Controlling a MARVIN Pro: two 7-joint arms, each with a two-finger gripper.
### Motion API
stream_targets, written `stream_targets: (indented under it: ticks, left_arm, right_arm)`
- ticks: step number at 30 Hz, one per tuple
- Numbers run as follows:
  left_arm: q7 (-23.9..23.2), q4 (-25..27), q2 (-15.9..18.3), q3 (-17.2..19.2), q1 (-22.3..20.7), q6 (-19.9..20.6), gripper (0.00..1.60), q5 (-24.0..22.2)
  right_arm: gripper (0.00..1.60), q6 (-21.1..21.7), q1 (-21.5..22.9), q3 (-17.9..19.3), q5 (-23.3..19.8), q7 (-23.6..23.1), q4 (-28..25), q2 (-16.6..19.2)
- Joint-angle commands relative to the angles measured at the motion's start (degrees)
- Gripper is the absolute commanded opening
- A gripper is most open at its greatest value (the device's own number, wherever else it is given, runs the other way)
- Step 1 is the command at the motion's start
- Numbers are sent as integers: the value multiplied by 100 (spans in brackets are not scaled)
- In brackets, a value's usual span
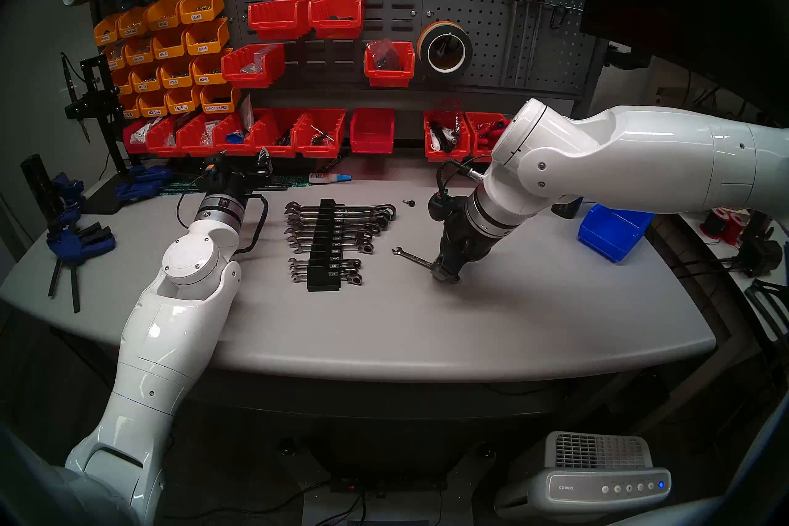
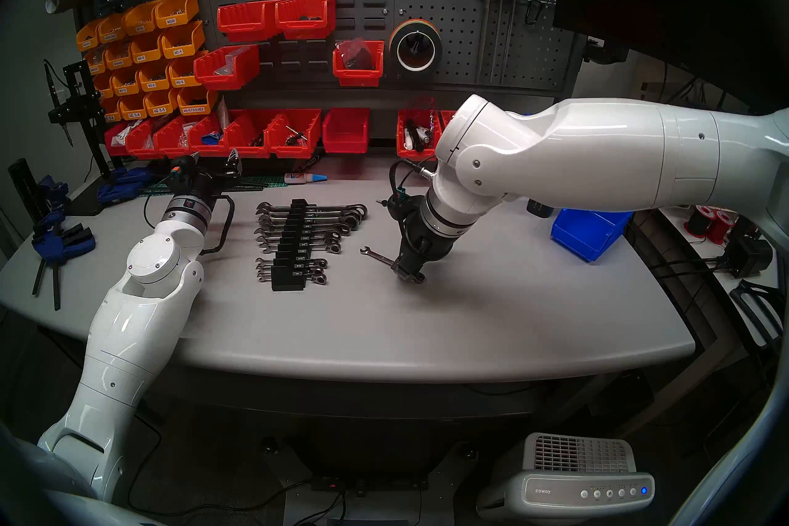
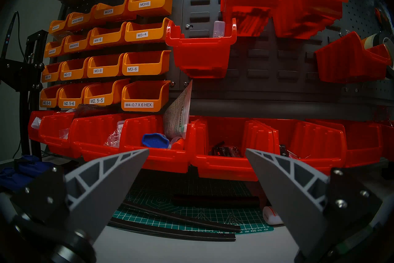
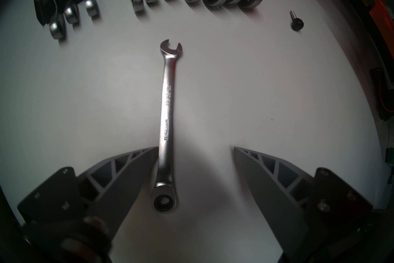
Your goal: Put the wrenches on the table into the correct slot in the case
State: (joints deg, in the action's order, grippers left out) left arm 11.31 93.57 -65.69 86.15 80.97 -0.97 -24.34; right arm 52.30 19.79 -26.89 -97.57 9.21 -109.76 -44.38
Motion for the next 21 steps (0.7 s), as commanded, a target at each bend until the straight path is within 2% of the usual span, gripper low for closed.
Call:
stream_targets:
  ticks: [1, 3, 7, 15, 18, 20, 21]
  left_arm:
    - [1, 170, 4, 49, -155, -68, 160, -2]
    - [1, 170, 4, 50, -155, -68, 160, -2]
    - [1, 171, 4, 50, -155, -68, 160, -2]
    - [1, 171, 4, 50, -155, -68, 160, -2]
    - [1, 171, 4, 50, -155, -68, 160, -2]
    - [1, 171, 4, 50, -155, -68, 160, -2]
    - [1, 171, 4, 50, -155, -68, 160, -2]
  right_arm:
    - [109, -26, 4, 17, 88, -71, 14, -82]
    - [95, -32, 5, 12, 94, -97, 18, -89]
    - [90, -11, 20, -9, 94, -129, 26, -128]
    - [109, 1, 60, -8, 71, -133, -9, -117]
    - [109, 49, 80, -14, 81, -173, 2, -144]
    - [90, 62, 82, -18, 83, -183, 7, -158]
    - [88, 64, 78, -17, 83, -189, 7, -166]
